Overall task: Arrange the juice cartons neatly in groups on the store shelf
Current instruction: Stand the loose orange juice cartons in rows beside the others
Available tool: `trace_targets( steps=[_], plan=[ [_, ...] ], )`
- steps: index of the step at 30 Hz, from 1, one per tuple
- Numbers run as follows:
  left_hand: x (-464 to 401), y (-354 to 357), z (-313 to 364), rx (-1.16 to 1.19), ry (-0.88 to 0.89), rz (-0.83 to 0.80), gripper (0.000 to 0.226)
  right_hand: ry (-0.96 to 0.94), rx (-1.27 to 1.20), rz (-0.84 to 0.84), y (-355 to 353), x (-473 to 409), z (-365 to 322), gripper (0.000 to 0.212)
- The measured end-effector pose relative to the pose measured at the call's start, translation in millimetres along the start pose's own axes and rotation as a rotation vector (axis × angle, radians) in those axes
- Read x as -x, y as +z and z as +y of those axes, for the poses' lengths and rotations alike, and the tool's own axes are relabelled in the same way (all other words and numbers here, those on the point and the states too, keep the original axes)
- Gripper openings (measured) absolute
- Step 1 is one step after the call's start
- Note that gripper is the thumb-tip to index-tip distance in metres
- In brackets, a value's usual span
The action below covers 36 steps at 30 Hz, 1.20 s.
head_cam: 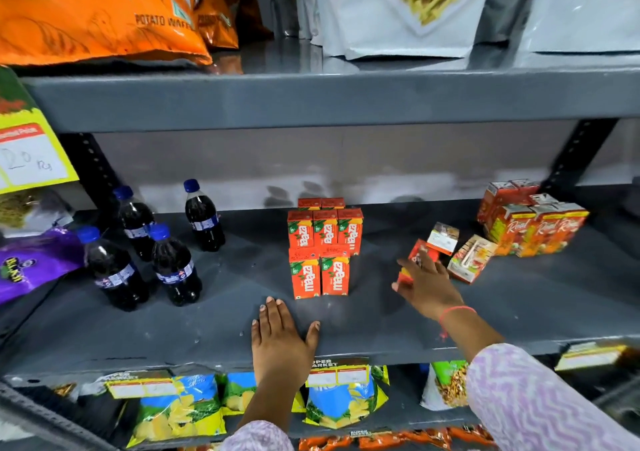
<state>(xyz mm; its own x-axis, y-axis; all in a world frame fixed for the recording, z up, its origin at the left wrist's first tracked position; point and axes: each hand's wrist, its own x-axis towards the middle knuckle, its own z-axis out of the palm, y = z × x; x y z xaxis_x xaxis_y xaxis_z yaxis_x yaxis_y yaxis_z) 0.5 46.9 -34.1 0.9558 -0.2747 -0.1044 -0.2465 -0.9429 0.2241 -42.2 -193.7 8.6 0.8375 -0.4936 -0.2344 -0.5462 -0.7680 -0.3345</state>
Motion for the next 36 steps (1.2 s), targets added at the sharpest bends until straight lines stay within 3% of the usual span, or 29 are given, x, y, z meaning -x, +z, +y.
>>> trace_targets(
  steps=[6,10,13,15,25,36],
  plan=[
    [1,0,0,0.006,-0.011,0.016,0.081,-0.004,-0.104,0.25,11,21,-7,0.012],
    [1,0,0,0.011,-0.01,0.033,0.081,-0.056,-0.417,0.281,10,26,10,0.031],
    [1,0,1,0.011,-0.009,0.04,0.08,0.013,-0.379,0.24,16,32,21,0.071],
    [2,-1,1,0.005,-0.01,0.036,0.08,0.066,-0.305,0.237,20,34,25,0.082],
    [1,1,1,0.006,-0.011,0.047,0.08,0.006,-0.494,0.511,-3,43,4,0.074],
    [1,2,0,0.018,-0.01,0.055,0.08,-0.083,-0.477,0.444,-26,33,-27,0.064]
  ],
)
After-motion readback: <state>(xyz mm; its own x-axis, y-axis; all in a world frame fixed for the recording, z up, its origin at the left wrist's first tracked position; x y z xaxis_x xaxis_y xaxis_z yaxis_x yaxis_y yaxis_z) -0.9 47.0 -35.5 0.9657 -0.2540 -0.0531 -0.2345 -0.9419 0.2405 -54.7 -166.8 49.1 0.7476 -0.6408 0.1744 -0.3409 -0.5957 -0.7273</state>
